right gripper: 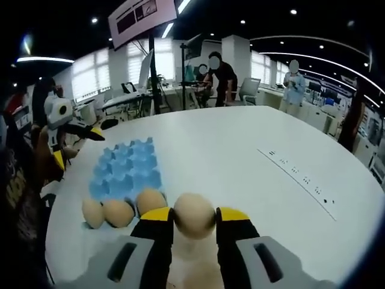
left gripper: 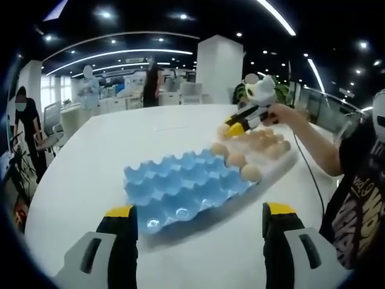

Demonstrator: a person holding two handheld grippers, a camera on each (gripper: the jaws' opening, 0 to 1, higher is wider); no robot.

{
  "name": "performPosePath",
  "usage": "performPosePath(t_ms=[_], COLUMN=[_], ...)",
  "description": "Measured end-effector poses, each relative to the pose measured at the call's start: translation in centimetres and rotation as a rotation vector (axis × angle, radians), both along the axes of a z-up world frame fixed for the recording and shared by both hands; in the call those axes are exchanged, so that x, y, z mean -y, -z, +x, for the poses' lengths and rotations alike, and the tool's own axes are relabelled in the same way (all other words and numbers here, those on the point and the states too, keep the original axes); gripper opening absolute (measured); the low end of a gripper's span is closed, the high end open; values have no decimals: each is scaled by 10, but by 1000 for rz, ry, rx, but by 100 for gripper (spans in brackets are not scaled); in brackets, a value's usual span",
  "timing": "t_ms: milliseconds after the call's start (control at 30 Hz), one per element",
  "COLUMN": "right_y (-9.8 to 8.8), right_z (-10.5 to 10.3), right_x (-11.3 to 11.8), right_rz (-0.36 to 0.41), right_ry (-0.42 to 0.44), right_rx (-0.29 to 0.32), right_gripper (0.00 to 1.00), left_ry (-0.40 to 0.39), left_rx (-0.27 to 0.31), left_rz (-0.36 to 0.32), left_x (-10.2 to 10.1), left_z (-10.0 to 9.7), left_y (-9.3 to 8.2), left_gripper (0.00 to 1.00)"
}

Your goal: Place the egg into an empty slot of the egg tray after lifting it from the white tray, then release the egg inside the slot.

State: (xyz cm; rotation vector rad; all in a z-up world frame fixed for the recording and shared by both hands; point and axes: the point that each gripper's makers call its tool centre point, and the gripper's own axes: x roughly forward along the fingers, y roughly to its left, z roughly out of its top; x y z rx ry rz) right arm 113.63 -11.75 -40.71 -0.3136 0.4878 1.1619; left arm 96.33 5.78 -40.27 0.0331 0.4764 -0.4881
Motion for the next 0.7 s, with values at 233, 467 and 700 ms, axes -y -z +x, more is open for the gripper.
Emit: performPosePath(t_ms=[233,467,700], right_y=[-12,-24,-24], right_z=[-10,-22,-36], right_x=[-8,-22,-43], right_rz=[19,39,43], right_ry=[-18,-49,-98], right_rx=[13,24,25], right_gripper=[29,29,29], left_ry=[-1,-1,-8], left_rx=[2,3,5], left_rz=[-2,-3,-7], left_x=[0,-1,-3], left_z=[-2,-3,-4], left_y=[0,0,0], left_gripper=[87,87,87])
